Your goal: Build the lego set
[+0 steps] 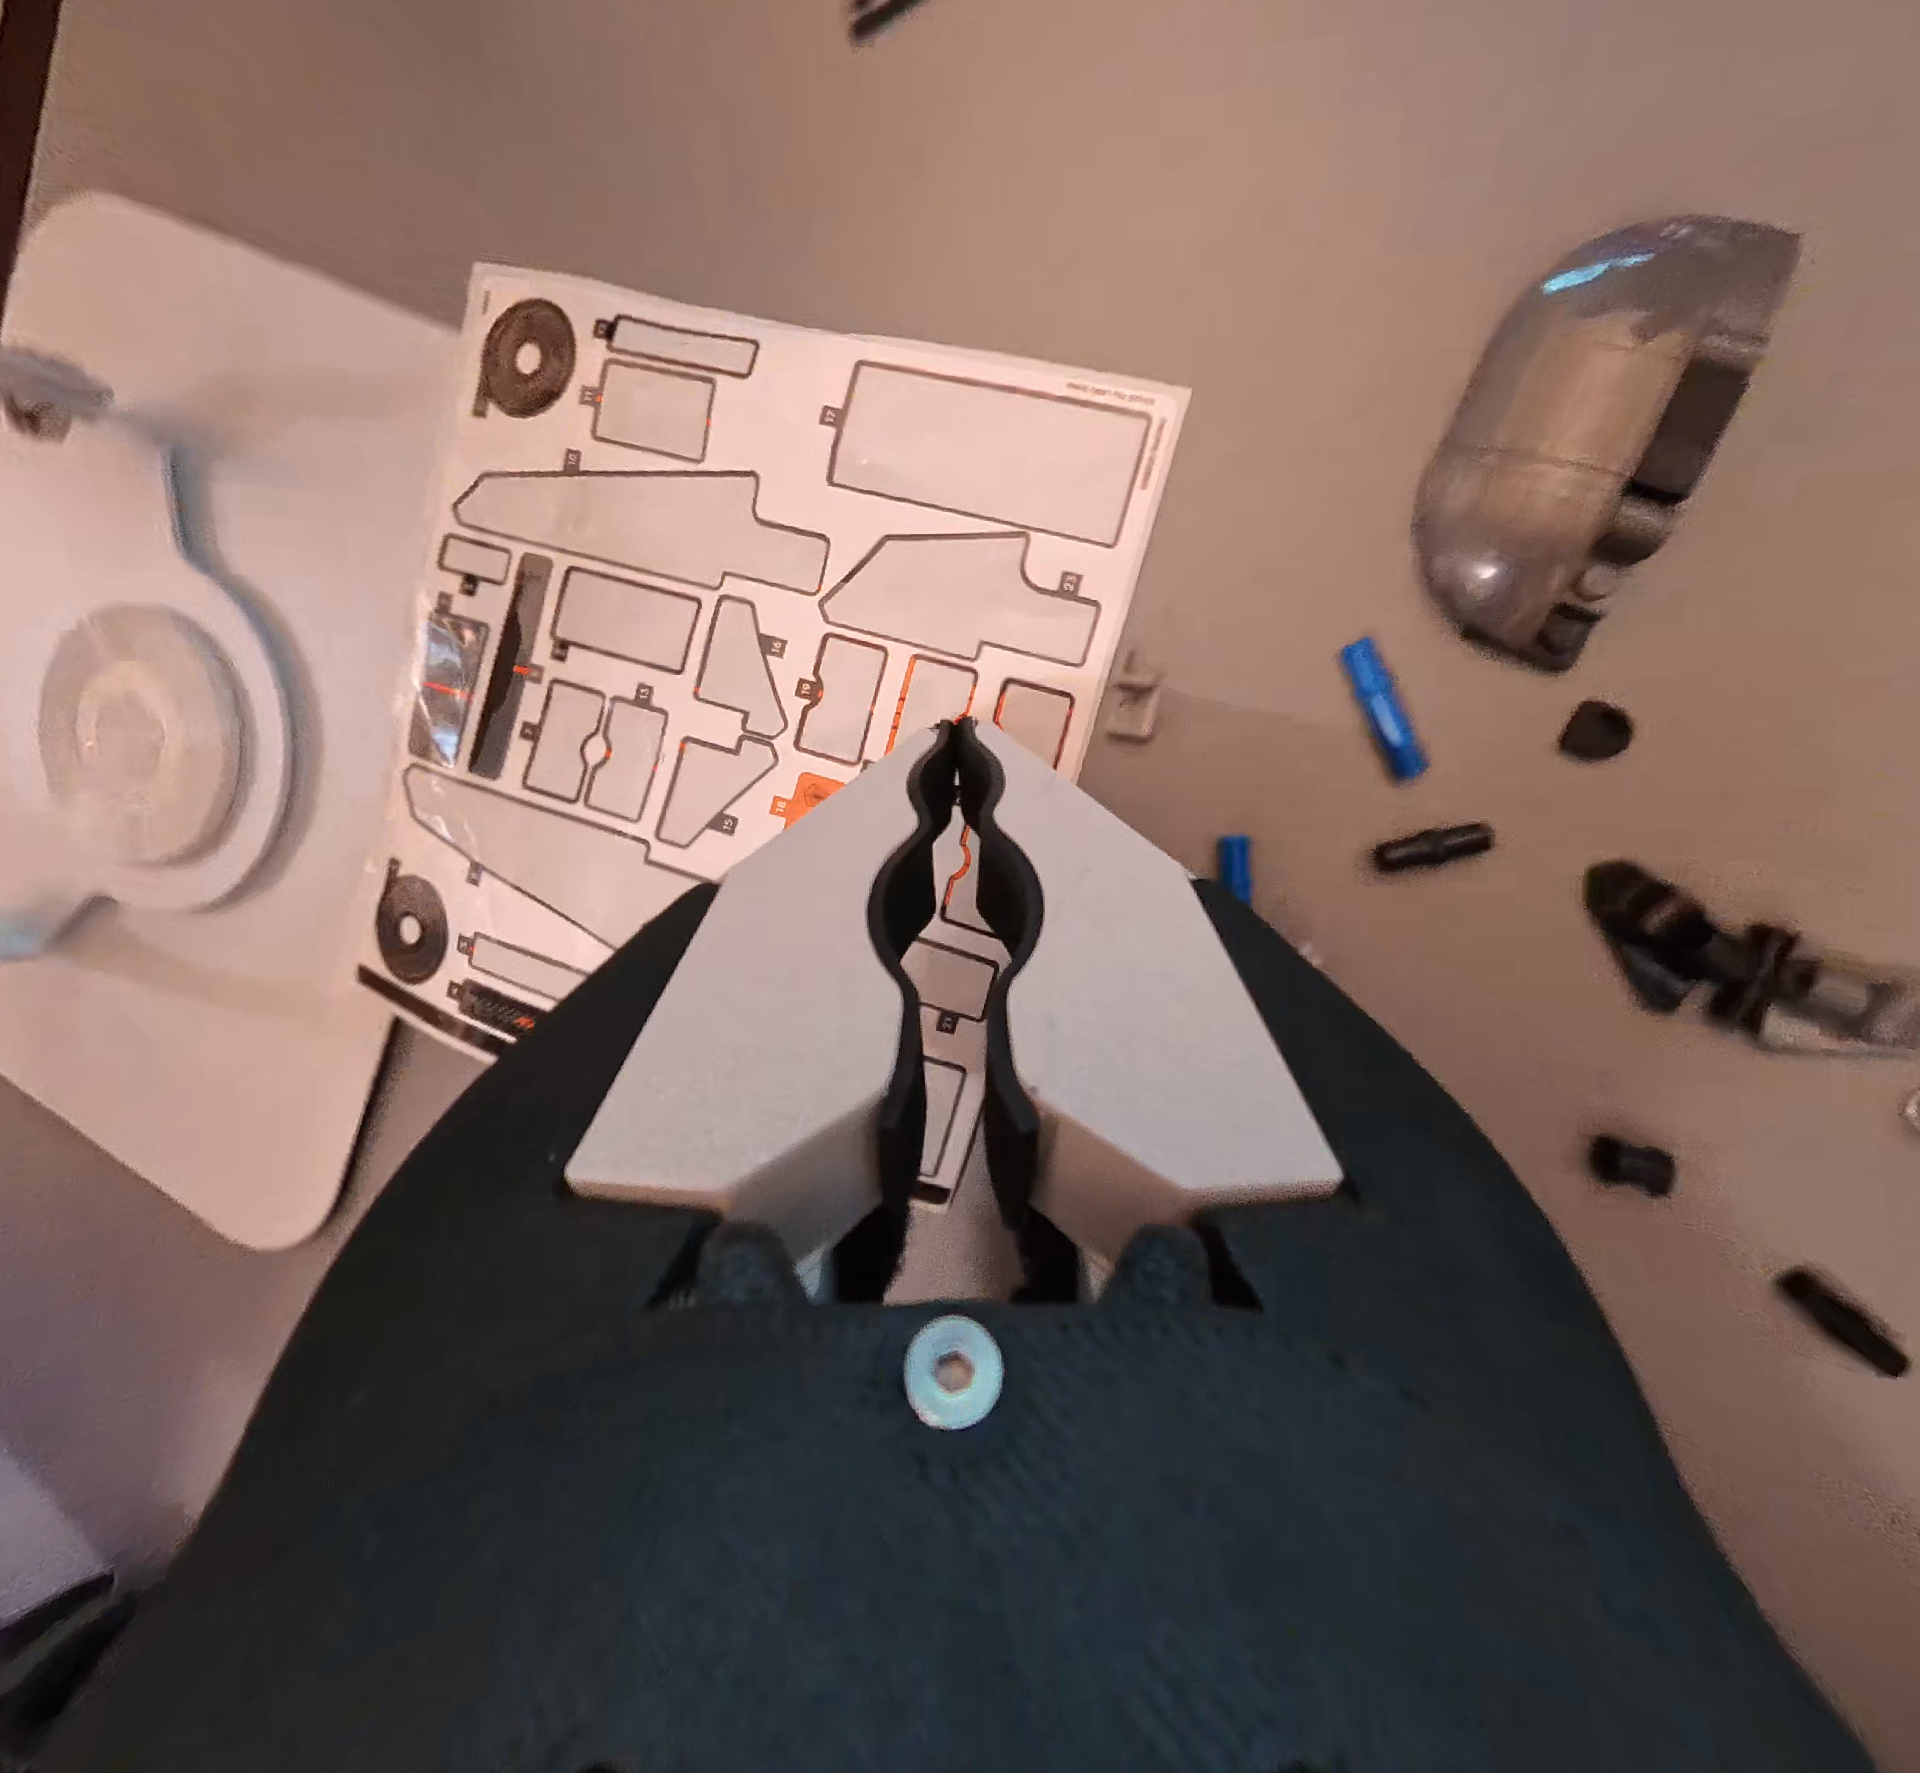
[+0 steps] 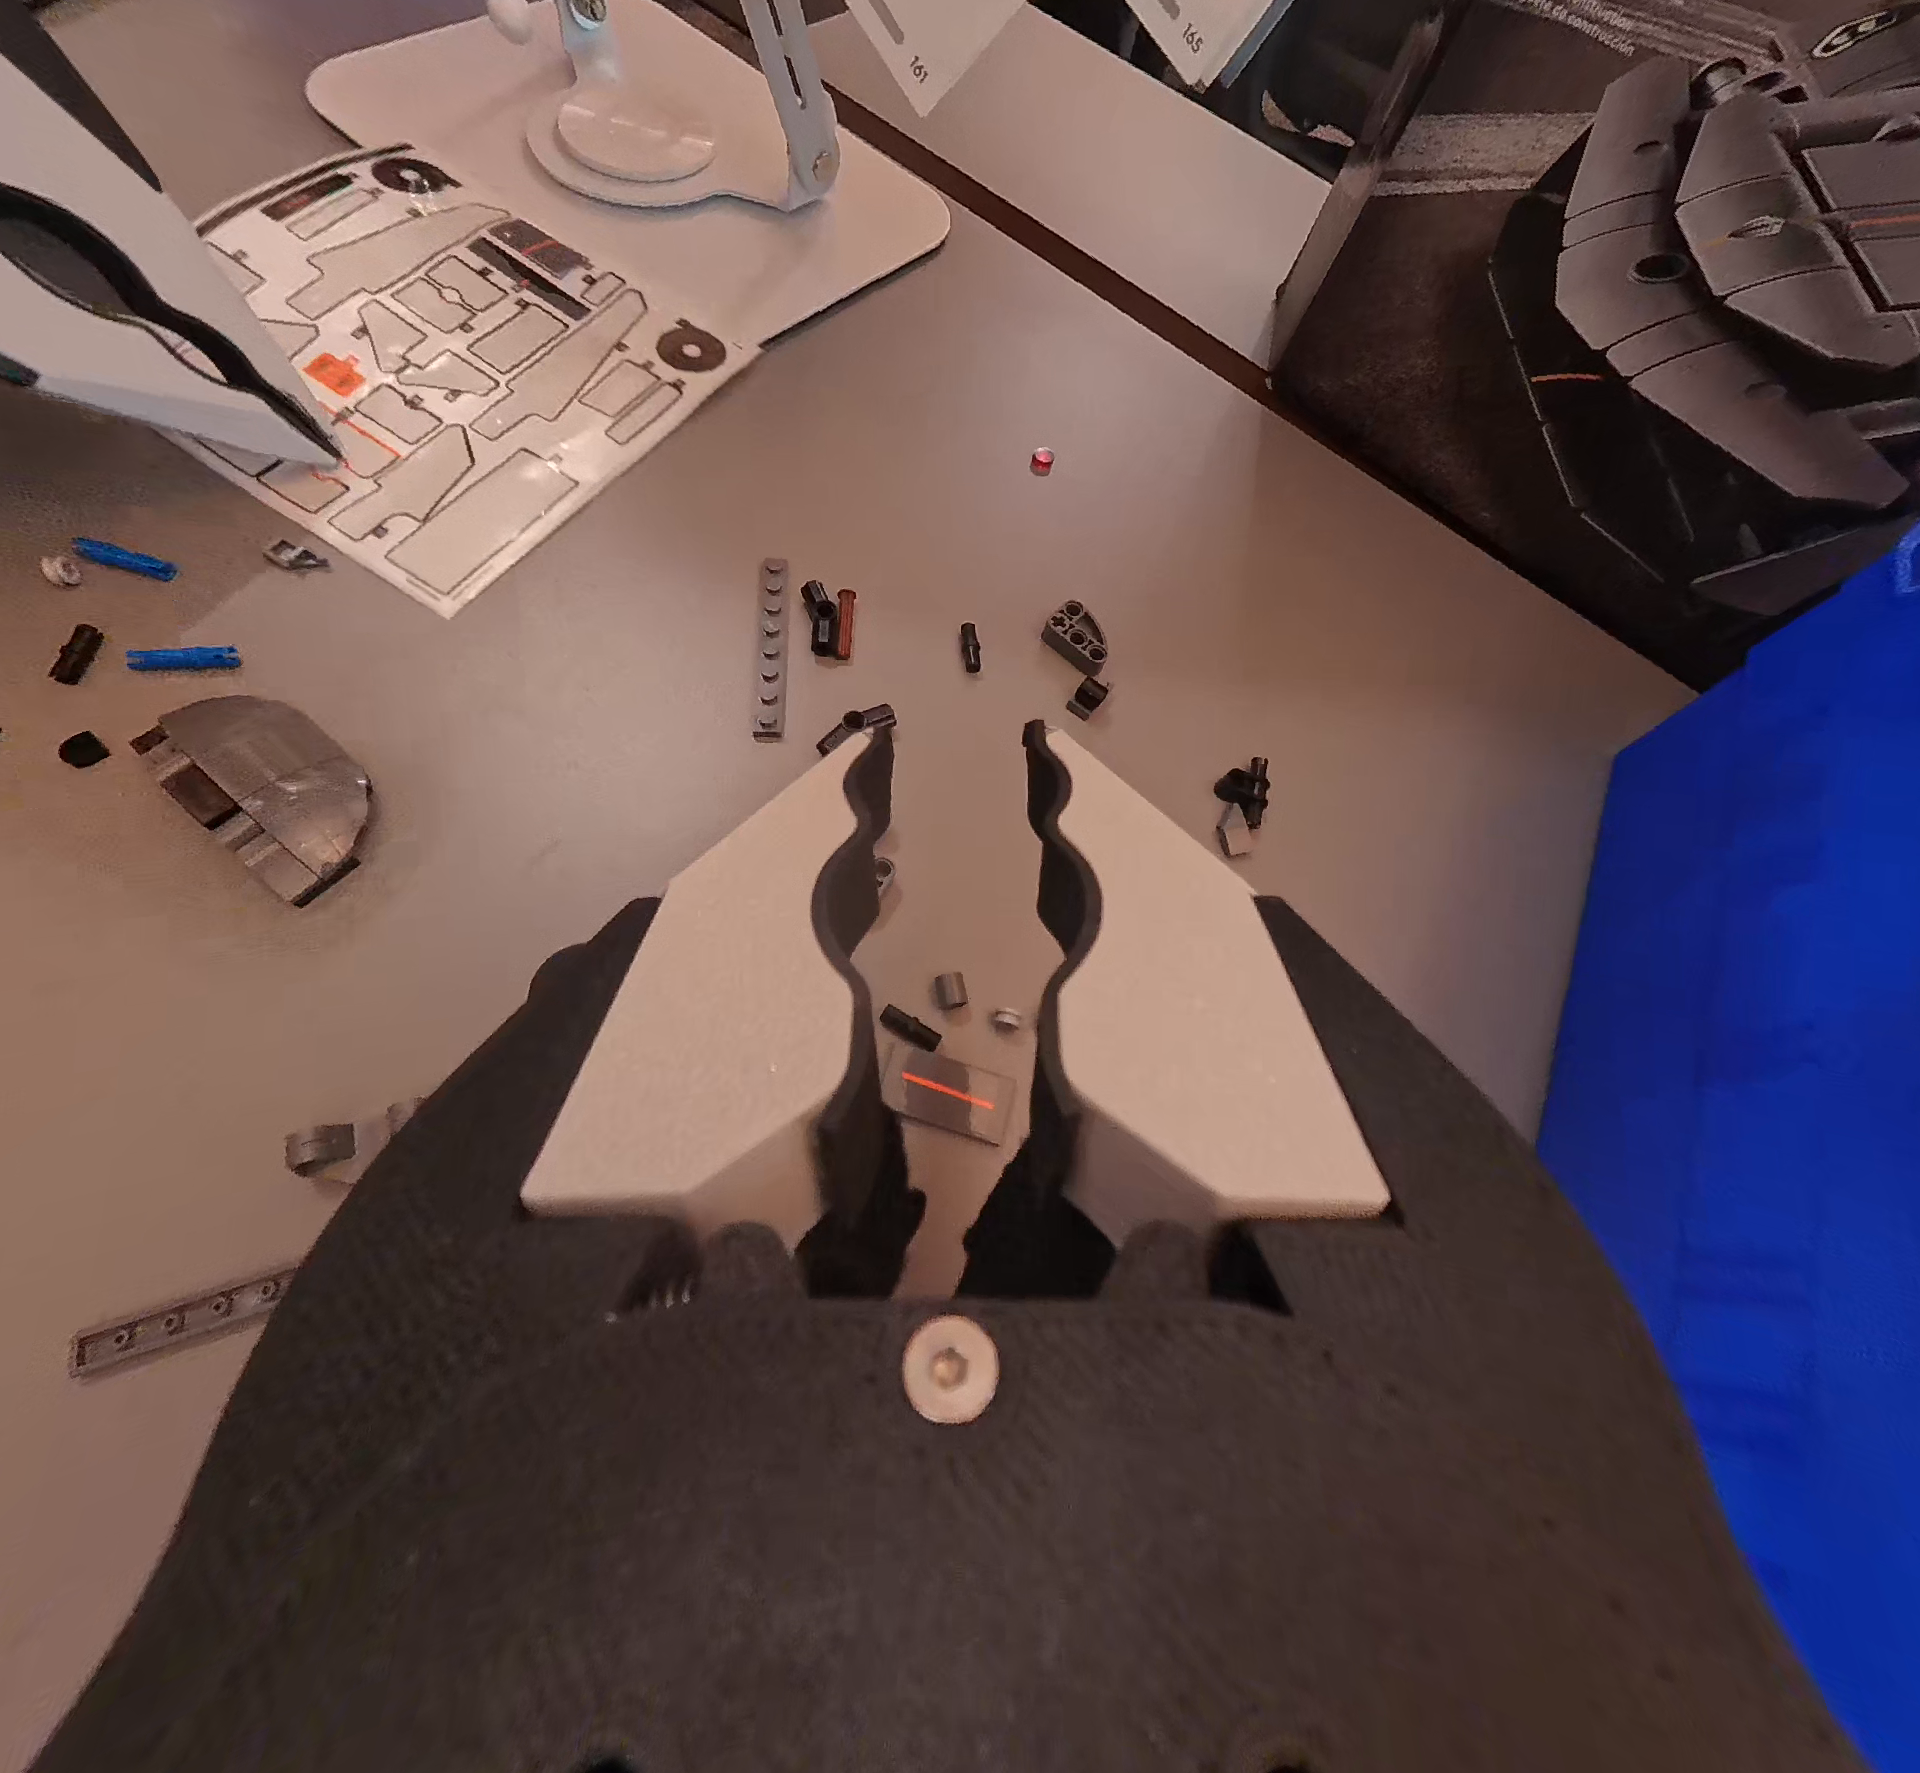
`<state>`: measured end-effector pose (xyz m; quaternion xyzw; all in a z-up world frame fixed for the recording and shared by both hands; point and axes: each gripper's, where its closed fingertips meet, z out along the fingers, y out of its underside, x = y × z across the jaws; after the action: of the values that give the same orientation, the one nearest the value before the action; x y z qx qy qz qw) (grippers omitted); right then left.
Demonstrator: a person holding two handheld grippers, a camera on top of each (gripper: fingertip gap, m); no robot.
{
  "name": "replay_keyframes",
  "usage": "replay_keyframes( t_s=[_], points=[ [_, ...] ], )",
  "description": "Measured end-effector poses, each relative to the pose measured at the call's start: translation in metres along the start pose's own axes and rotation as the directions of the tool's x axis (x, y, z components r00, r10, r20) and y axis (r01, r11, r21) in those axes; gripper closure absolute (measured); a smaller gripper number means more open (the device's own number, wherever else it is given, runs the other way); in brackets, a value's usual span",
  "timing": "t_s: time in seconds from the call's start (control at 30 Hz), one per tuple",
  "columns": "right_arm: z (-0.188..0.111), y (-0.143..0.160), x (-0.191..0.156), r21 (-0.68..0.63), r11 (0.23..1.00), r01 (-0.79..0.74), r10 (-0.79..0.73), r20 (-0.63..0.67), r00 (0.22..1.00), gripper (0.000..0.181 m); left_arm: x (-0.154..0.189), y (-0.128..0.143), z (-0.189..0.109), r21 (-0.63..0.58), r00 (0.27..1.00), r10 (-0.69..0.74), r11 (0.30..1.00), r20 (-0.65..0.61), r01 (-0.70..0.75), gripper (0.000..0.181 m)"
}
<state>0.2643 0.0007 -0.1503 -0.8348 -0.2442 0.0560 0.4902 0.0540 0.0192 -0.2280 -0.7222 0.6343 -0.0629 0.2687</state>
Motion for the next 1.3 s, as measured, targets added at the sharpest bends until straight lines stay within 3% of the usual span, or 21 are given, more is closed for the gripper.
replay_keyframes(
  t_s=[0.13, 0.3, 0.4, 0.5, 0.73, 1.0, 1.3],
  points=[
    [0.000, 0.001, 0.001, -0.001, 1.000, -0.005, 0.005, -0.003, 1.000, 0.157, 0.004, -0.011, 0.002, 0.022, 0.999, 0.033, 0.999, 0.024, -0.033, 0.181],
    [0.000, 0.001, 0.001, -0.003, 1.000, -0.005, 0.005, -0.001, 1.000, 0.157, -0.014, -0.024, -0.017, 0.146, 0.996, -0.042, 0.989, 0.072, 0.031, 0.181],
    [0.000, 0.001, 0.001, -0.003, 1.000, -0.003, 0.003, 0.001, 1.000, 0.157, -0.020, -0.031, -0.031, 0.247, 0.992, -0.120, 0.963, 0.027, 0.110, 0.181],
    [0.000, 0.001, 0.001, -0.001, 1.000, -0.004, 0.004, 0.002, 1.000, 0.157, -0.010, -0.021, -0.026, 0.210, 0.992, -0.110, 0.970, -0.064, 0.121, 0.181],
    [-0.002, 0.000, 0.002, 0.001, 1.000, -0.009, 0.009, 0.000, 1.000, 0.157, 0.012, -0.016, 0.002, 0.128, 0.989, -0.052, 0.989, -0.140, 0.070, 0.140],
    [-0.003, 0.000, 0.003, 0.007, 1.000, -0.021, 0.021, 0.003, 1.000, 0.157, 0.014, -0.018, 0.005, 0.146, 0.975, -0.104, 0.980, -0.194, 0.134, 0.151],
    [-0.002, 0.002, 0.003, 0.005, 1.000, -0.028, 0.028, 0.002, 1.000, 0.157, 0.010, -0.020, 0.007, 0.164, 0.980, -0.094, 0.979, -0.175, 0.124, 0.180]
  ],
)
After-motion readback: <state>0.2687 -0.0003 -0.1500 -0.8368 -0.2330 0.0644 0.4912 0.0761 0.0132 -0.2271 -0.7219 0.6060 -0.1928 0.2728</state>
